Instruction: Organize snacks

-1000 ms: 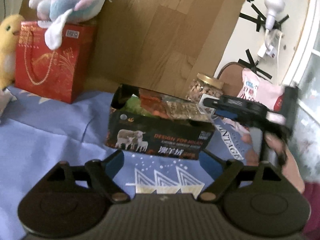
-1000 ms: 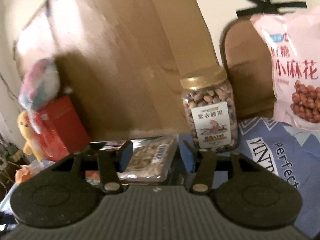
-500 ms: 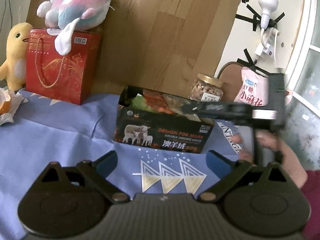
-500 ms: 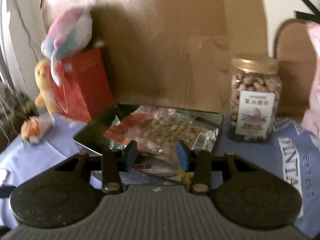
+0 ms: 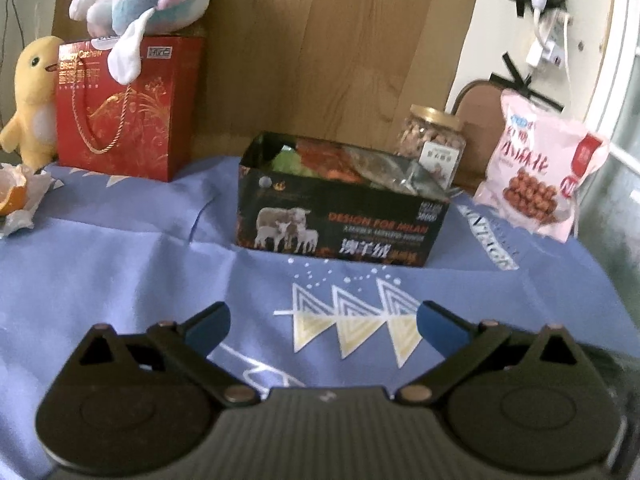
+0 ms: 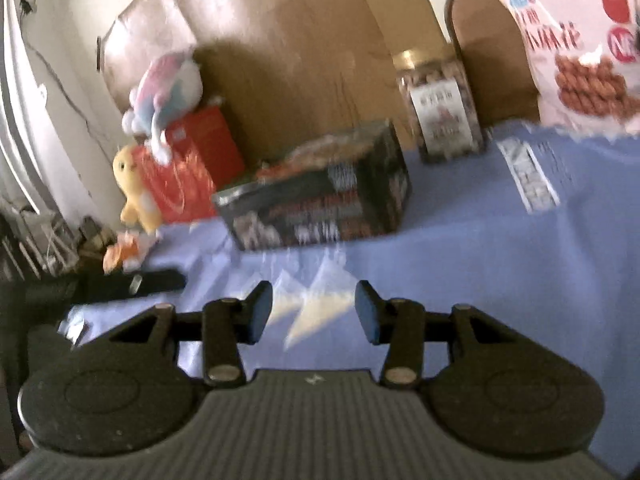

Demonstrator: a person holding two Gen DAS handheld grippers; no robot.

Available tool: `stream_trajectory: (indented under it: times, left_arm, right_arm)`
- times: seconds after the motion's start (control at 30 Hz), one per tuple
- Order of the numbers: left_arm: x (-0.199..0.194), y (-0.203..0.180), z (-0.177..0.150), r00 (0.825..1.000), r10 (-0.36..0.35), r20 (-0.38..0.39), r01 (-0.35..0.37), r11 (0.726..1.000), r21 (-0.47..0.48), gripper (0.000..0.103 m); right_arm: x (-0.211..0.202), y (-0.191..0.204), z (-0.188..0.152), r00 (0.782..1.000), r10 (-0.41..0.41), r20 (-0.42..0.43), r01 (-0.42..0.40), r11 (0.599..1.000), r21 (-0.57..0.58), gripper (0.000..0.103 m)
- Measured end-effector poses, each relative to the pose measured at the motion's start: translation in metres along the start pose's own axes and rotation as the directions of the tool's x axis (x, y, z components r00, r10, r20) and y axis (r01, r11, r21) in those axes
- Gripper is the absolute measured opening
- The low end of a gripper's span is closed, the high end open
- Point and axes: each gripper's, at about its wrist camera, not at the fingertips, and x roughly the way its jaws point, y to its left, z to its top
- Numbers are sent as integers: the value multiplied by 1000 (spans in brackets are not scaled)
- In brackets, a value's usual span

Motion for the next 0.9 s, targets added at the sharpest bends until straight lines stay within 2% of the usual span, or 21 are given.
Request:
stream_trajectory:
  times: [0.13, 0.23, 0.37, 0.6, 0.73, 0.9]
  left_arm:
    - [1, -3, -4, 999, 43, -4, -43, 999, 16, 103]
    - [0, -2, -7, 997, 71, -8, -71, 997, 25, 103]
    - [-1, -2, -11, 994, 109, 1, -109, 993, 34, 103]
    - [1, -2, -17, 989, 149, 13, -149, 988, 45, 103]
    - [3, 1, -17, 987, 157, 14, -158, 987, 44, 103]
    - [2, 0, -18, 980, 192, 51, -195, 979, 57, 103]
  right_arm:
    - [-2, 8, -6, 1000, -3, -2, 2, 999, -32, 51]
    - [-3, 10, -7, 1000, 10, 15, -10, 1000, -1, 61]
    - [-7, 15, -16, 1000, 6, 24, -7, 1000, 9, 63]
    - [-12, 27, -23, 997, -21, 69, 23, 1000, -22, 73]
    - [-16, 29, -23, 994, -35, 104, 38, 999, -34, 74]
    - [-17, 31, -23, 991, -47, 125, 53, 998, -44, 76]
